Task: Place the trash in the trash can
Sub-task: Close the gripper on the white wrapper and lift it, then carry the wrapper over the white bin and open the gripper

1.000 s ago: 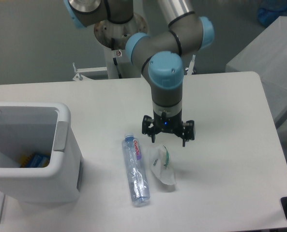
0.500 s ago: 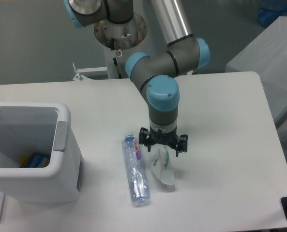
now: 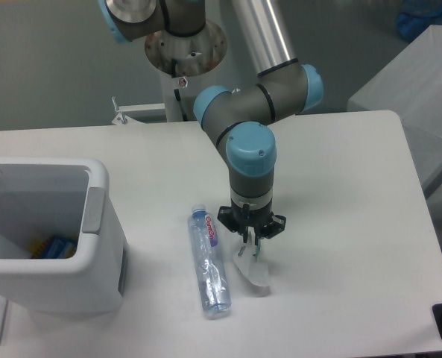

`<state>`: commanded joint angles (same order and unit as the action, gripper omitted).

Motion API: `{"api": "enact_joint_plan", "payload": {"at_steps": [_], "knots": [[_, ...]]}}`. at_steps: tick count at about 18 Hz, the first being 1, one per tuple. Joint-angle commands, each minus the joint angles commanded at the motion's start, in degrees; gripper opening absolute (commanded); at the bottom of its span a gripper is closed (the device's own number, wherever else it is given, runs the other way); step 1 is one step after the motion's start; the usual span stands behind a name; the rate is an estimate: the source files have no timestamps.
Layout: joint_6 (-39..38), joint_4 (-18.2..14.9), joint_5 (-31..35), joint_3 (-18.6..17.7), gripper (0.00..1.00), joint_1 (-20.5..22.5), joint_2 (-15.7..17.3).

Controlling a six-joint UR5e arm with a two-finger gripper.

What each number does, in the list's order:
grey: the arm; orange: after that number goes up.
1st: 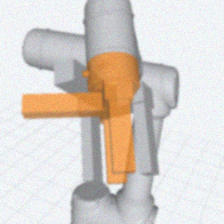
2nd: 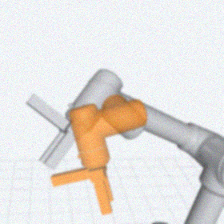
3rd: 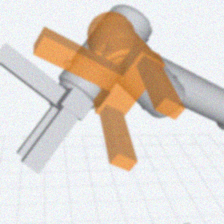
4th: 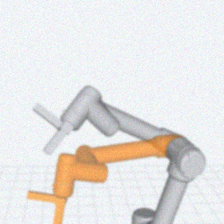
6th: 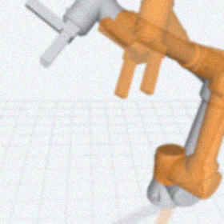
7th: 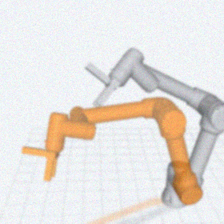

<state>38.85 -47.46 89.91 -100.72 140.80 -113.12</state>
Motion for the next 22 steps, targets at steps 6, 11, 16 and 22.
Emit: {"api": "enact_joint_plan", "payload": {"at_steps": [6,11,16,22], "knots": [[-1.6,0.1,-3.1,3.6,0.00,0.9,2.0],[-12.0,0.0,-18.4,8.8,0.00,3.5,7.3],[-28.6,-0.2,-29.1,13.3,0.00,4.3,11.6],[-34.1,-0.2,-30.2,13.4,0.00,-0.7,18.5]]}}
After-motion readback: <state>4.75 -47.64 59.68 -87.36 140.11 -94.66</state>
